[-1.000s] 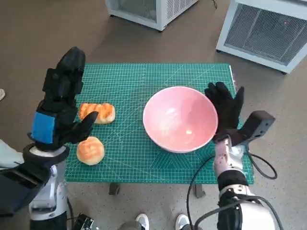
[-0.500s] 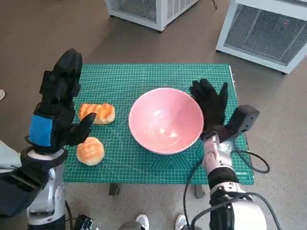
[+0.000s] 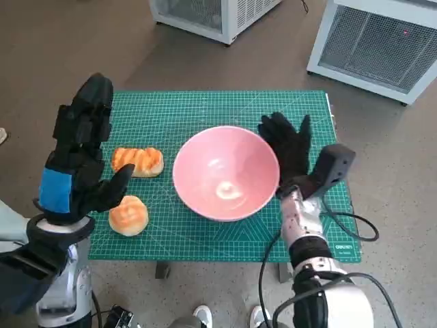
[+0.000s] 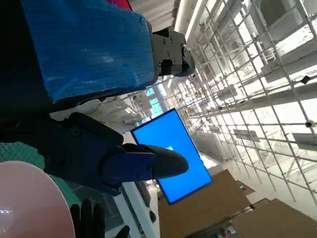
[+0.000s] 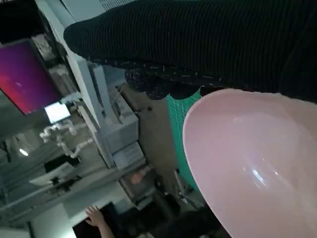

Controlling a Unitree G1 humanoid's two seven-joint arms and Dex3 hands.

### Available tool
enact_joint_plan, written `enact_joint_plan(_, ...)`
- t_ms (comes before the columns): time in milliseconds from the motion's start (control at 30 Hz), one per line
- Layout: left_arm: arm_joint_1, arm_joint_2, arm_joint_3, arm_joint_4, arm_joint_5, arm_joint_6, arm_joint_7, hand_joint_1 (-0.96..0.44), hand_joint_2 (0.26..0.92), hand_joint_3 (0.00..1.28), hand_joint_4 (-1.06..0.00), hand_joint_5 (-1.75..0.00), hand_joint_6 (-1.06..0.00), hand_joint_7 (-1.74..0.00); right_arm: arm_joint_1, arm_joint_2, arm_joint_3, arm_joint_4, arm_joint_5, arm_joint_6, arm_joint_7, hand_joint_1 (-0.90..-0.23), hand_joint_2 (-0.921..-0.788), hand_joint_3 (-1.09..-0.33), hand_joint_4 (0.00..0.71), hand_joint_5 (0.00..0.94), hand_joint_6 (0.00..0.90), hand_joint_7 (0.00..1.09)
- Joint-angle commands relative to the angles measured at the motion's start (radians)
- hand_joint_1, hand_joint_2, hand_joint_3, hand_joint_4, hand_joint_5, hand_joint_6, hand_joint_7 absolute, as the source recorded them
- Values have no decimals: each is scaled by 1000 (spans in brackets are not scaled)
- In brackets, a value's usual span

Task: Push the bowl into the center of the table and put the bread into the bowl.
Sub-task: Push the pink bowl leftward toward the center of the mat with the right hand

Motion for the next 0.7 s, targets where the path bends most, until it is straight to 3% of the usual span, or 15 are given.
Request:
enact_joint_plan(33, 13, 7, 12, -24, 7, 7, 10, -682, 921, 425, -41, 0, 1, -382, -5, 6, 9, 13, -16, 26, 3, -645, -921, -904, 258, 4, 141, 484)
enact_joint_plan(500, 9, 2, 9, -7, 19, -2, 18, -678, 921, 428, -39, 0, 1, -372, -41, -57, 50, -4, -74, -26, 7, -632, -921, -908, 280, 10, 175, 482)
enact_joint_plan(700, -8, -3, 2, 10, 21, -4, 21, -677, 921, 428, -38, 0, 1, -366, -56, -73, 44, -32, -49, -108, 71, -644, -921, -899, 239, 6, 153, 479)
